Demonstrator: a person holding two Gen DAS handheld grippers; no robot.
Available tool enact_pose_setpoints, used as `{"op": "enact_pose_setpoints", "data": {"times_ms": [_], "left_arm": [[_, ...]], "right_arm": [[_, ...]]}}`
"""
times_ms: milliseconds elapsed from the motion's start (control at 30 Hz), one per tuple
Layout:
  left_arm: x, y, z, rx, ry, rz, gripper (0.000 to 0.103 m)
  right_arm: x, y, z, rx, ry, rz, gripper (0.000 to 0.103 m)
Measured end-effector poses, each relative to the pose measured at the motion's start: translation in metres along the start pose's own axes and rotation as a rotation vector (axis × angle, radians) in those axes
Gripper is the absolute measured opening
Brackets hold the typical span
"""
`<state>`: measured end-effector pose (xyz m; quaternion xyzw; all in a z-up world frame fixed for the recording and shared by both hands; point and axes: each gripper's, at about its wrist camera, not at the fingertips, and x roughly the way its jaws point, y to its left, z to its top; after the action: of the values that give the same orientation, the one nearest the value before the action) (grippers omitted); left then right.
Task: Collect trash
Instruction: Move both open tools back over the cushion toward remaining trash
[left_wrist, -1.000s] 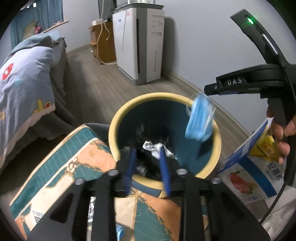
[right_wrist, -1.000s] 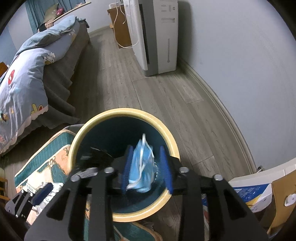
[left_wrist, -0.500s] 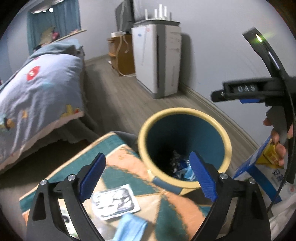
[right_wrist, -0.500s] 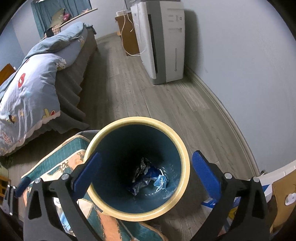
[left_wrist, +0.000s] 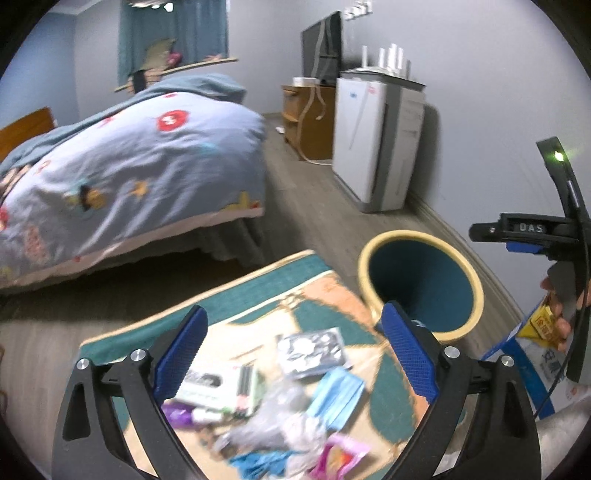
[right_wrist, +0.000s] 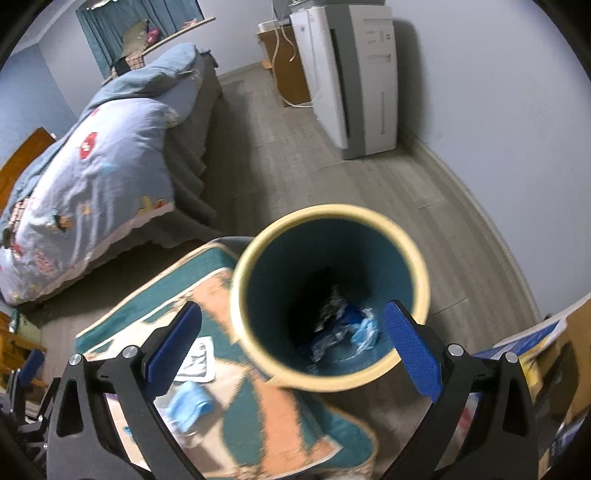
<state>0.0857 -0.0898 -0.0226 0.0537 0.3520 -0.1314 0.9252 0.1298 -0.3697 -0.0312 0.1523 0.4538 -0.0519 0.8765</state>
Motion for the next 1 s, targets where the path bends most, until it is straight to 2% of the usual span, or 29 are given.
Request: {"op": "enact_pose_setpoints", "data": {"times_ms": [200, 467, 700, 900, 1000], "left_arm": [[-0.029, 0.03, -0.029, -0.08, 0.034, 0.043, 0.094], [-0.052, 0.045, -0.075, -0.078, 0.086, 0.101, 0.095], [-0.056, 0.058, -0.108, -0.041, 0.135, 0.169, 0.095], [-0.051, 0.071, -0.121, -0.07, 0.168, 0.19, 0.095], [-0.047, 0.073, -0.124, -0.072, 0.184, 0.175, 0.095]], "right_arm": [[-0.012, 0.03, -0.028, -0.001, 0.017, 0.069, 0.097], [-0.007, 0.061, -0.075, -0.118, 0.081, 0.012, 0.097], [0.006, 0.071, -0.122, -0.124, 0.139, 0.004, 0.097], [0.024, 0.093, -0.156, -0.182, 0.193, -0.008, 0.097], [0.034, 0.105, -0.169, -0.228, 0.218, 0.004, 0.097]]}}
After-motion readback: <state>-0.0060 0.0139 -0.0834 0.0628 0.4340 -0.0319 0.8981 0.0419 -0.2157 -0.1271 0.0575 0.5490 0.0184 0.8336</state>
